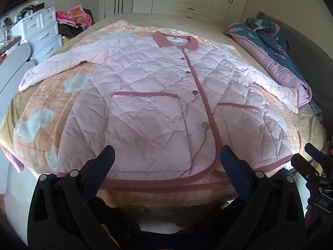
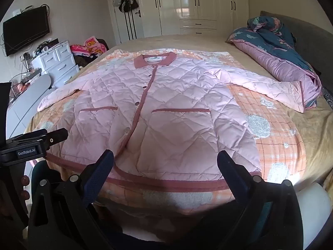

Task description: Fold large clothes

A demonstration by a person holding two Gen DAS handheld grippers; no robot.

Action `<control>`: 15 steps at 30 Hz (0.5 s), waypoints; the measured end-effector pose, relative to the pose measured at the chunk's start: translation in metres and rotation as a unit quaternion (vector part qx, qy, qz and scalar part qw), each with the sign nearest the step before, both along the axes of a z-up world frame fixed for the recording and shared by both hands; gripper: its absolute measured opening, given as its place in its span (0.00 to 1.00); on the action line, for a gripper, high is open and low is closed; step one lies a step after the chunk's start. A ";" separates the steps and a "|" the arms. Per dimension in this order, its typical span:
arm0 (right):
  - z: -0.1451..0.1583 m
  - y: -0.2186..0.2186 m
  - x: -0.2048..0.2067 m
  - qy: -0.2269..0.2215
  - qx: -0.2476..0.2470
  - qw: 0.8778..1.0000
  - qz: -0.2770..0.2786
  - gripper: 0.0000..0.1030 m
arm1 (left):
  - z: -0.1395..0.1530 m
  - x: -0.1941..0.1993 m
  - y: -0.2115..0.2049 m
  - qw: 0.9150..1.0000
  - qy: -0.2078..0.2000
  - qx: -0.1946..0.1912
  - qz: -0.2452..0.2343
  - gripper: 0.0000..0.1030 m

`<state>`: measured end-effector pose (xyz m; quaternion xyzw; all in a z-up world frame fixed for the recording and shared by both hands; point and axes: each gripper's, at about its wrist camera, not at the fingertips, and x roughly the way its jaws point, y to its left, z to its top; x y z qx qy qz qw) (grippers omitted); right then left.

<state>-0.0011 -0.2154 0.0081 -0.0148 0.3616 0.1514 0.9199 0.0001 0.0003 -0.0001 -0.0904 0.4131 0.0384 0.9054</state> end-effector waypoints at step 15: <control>0.003 -0.010 -0.001 0.005 0.008 1.000 0.004 0.96 | 0.000 0.000 -0.001 1.000 -0.002 0.002 0.001 0.92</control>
